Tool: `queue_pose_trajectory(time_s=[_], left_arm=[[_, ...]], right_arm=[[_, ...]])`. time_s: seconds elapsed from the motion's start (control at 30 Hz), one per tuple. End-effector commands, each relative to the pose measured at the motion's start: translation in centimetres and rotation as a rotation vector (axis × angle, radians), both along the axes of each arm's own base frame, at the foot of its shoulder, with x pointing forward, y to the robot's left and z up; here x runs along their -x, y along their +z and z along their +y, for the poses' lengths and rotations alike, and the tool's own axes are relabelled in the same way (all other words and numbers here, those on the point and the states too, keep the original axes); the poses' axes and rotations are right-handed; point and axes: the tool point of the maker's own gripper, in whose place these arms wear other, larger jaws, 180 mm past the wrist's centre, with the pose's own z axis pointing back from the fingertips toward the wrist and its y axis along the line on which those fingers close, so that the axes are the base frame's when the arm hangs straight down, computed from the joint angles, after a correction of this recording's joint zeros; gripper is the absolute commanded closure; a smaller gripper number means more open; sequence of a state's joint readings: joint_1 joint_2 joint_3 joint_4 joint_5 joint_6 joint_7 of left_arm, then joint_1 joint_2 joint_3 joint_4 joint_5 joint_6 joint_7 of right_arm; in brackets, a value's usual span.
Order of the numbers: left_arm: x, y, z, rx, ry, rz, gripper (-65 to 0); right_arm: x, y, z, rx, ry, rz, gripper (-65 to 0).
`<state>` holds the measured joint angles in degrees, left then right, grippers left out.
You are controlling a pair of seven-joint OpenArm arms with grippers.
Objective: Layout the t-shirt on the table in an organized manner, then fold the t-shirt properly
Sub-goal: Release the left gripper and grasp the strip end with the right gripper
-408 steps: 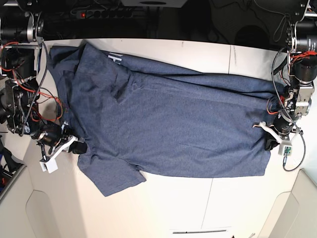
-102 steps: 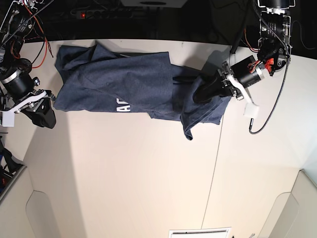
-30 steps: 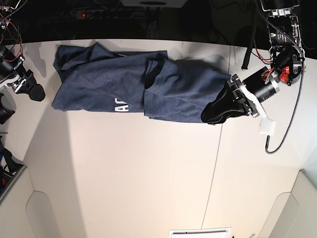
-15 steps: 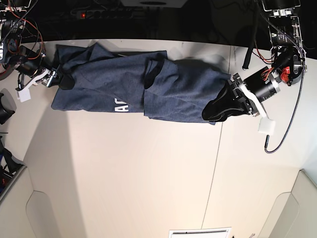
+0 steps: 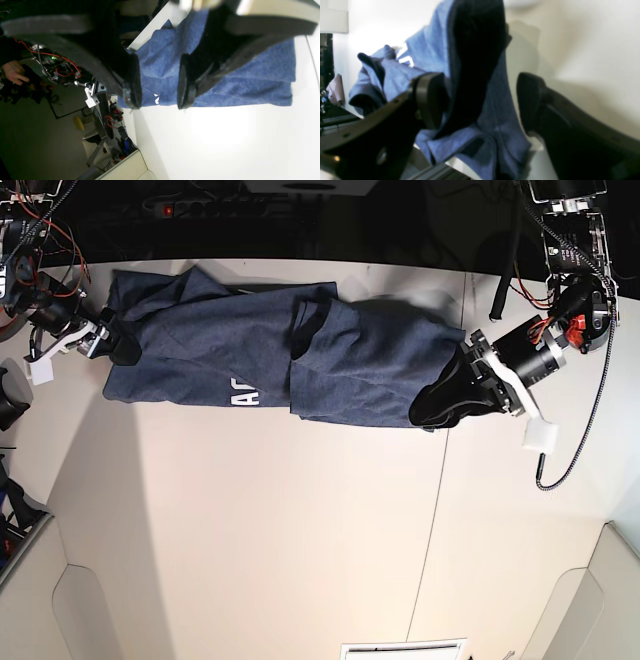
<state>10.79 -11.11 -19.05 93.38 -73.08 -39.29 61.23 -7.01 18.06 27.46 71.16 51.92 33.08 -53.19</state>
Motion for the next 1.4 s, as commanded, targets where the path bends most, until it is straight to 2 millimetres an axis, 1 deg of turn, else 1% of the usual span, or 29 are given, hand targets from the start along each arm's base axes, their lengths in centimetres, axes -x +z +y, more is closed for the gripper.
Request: queue_pose_trajectory(time_s=[0.0, 0.13, 0.3, 0.63, 0.67, 0.7, 0.73, 0.83, 0.87, 0.97, 1.03, 1.1, 1.2, 1.23, 1.3, 1.37], left_arm=[[-0.6, 1.5, 0.2, 0.017, 0.006, -0.055, -27.2], [-0.6, 1.5, 0.2, 0.017, 0.006, -0.055, -27.2], [-0.6, 1.5, 0.2, 0.017, 0.006, -0.055, -27.2], [-0.6, 1.5, 0.2, 0.017, 0.006, -0.055, -27.2], [-0.6, 1.5, 0.2, 0.017, 0.006, -0.055, -27.2], [-0.6, 1.5, 0.2, 0.017, 0.006, -0.055, -27.2], [-0.6, 1.5, 0.2, 0.017, 0.006, -0.055, -27.2], [-0.8, 1.7, 0.5, 0.022, 0.023, -0.065, -27.1], [-1.0, 1.9, 0.9, 0.026, 0.041, -0.074, -27.1], [-1.4, 2.4, 2.7, 0.026, 0.109, -0.093, -27.0], [-1.5, 2.6, 4.3, 0.014, 0.154, -0.101, -25.0], [-1.4, 2.4, 5.8, -0.020, 0.193, -0.097, -17.3], [-1.2, 1.2, 7.4, -0.111, 0.225, -0.068, -1.9], [-1.2, 0.7, 7.7, -0.142, 0.229, -0.057, 0.0], [-1.3, -0.1, 8.4, -0.206, 0.250, -0.048, 0.0], [-1.5, -1.3, 9.5, -0.270, 0.292, -0.042, 0.0]], right_arm=[[-0.1, 0.1, -0.7, 0.022, 0.002, 0.004, -44.5], [0.0, 0.2, -0.6, 0.011, 0.004, 0.006, -44.5], [0.1, 0.7, 0.2, -0.044, 0.010, 0.009, -44.3], [0.1, 0.6, 0.2, -0.045, 0.012, 0.011, -43.7], [0.1, 0.6, 0.2, -0.045, 0.012, 0.011, -40.7], [0.1, 0.7, 0.2, -0.049, 0.010, 0.008, -35.4], [0.0, 0.8, 0.3, -0.054, 0.008, 0.005, -28.7], [-0.3, 1.2, 0.5, -0.081, -0.003, -0.013, -3.3], [-0.3, 1.2, 0.5, -0.084, -0.004, -0.014, 0.0], [-0.3, 1.2, 0.5, -0.082, -0.004, -0.013, 0.0], [-0.4, 1.3, 0.5, -0.083, -0.004, -0.016, 0.0], [-0.6, 1.6, 0.6, -0.101, -0.014, -0.030, 0.0], [-1.3, 2.5, 1.0, -0.154, -0.030, -0.070, 0.0], [-1.4, 2.8, 1.1, -0.161, -0.029, -0.079, 0.0], [-1.8, 3.1, 1.3, -0.168, -0.028, -0.094, 0.0], [-2.2, 3.6, 2.0, -0.180, -0.021, -0.114, 0.0]])
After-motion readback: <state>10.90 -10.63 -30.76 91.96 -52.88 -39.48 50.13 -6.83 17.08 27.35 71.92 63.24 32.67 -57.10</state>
